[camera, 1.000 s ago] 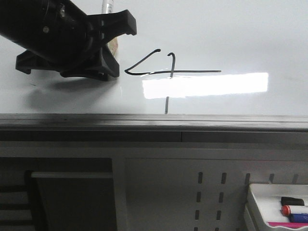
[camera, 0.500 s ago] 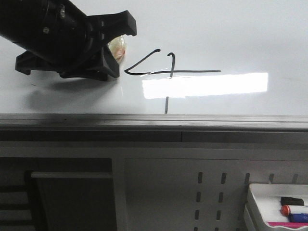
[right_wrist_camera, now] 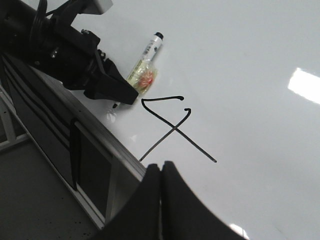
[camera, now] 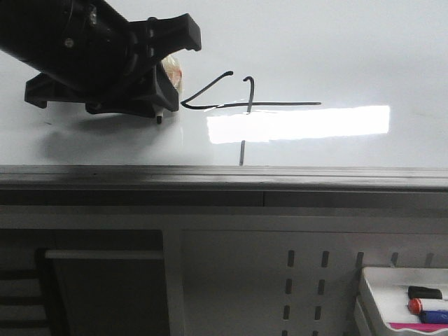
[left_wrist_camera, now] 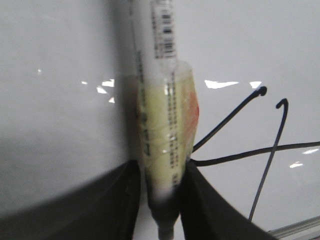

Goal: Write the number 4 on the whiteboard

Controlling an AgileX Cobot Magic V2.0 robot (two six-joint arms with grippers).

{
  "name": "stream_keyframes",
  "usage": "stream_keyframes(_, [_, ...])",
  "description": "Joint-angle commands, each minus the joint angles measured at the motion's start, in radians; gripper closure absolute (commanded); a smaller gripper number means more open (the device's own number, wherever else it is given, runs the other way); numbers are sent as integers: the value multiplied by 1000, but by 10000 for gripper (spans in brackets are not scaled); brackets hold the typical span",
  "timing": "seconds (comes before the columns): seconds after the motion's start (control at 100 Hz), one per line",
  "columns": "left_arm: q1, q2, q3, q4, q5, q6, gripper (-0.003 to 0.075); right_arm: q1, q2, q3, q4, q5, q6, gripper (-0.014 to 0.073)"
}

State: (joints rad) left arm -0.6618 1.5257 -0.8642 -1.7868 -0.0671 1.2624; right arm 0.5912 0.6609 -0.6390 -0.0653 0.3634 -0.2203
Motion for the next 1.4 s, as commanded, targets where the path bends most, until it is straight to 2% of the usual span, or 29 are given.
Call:
stream_keyframes(0.0, [15,25,-3,-8,-126,-4,506,-7,-3,-25,-1,-87,-2,657])
stream_keyframes(0.13, [15,25,-3,-8,-126,-4,500,-7,-3,-25,-1,-87,-2,657])
stream_keyframes(0.32, [15,25,-3,-8,-126,-4,404,-7,-3,-25,-1,-89,-2,657])
stream_keyframes(0.48, [15,25,-3,-8,-126,-4,354,-7,-3,-25,-1,-90,-2,657])
stream_keyframes(0.67, [15,25,-3,-8,-126,-4,185,-7,-3,-25,-1,-92,-2,657])
stream_keyframes(0.77, [15,25,-3,-8,-126,-4,133,-7,-3,-25,-1,-94,-2,657])
stream_keyframes(1.02, [15,-15,-3,-8,-103,-4,130,-7,-3,-25,-1,-106,-2,657])
stream_keyframes(1.24, [11,-152,-3,-8,-82,5,130,-7,-3,-25,-1,-106,-2,657])
stream_keyframes(1.39, [-39,-265,-3,24,-76,6,131,-7,-3,-25,-1,-108,-2,657])
